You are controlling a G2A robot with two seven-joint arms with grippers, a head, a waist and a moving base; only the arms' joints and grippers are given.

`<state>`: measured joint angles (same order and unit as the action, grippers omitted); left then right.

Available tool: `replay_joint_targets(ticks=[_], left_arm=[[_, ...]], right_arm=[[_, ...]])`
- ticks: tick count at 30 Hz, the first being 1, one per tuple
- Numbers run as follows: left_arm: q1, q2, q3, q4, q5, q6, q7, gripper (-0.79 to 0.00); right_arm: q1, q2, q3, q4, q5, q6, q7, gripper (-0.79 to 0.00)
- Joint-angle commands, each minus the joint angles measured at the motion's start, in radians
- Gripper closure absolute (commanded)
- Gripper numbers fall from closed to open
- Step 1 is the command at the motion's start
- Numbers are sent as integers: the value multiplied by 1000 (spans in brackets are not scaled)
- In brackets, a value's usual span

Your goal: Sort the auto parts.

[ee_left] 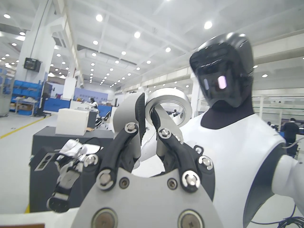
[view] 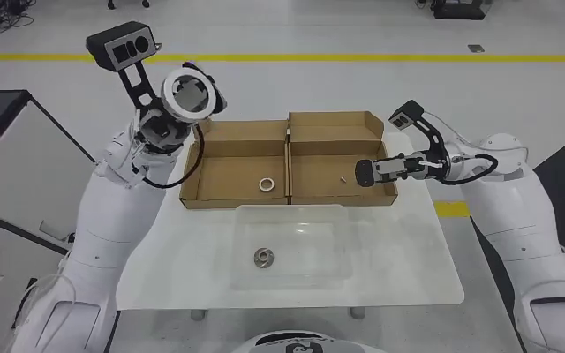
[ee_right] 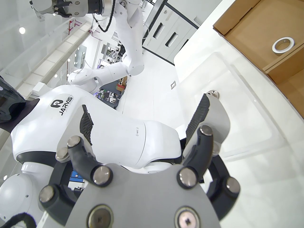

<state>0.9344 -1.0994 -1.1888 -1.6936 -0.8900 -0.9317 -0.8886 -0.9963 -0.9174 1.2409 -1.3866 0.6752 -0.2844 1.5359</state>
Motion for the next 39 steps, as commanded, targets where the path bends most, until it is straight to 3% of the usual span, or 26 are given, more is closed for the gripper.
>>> replay_joint_targets(ticks=[1,18,29,35,39], left_arm=[[1,-2,-2,-3,-34,0,0,0],[1,-1,-16,5,11,14,-14,0],[40,5,-57,59,300,167,54,0],[5,1,-53,127,447,215,99,0],[-31,4,-52,184,606,241,71,0]], right_arm=[[0,0,0,0,0,0,0,-785],[0,0,0,0,0,0,0,-785],[0,0,0,0,0,0,0,-785],[0,0,0,0,0,0,0,-785],[0,0,0,0,0,0,0,-785]])
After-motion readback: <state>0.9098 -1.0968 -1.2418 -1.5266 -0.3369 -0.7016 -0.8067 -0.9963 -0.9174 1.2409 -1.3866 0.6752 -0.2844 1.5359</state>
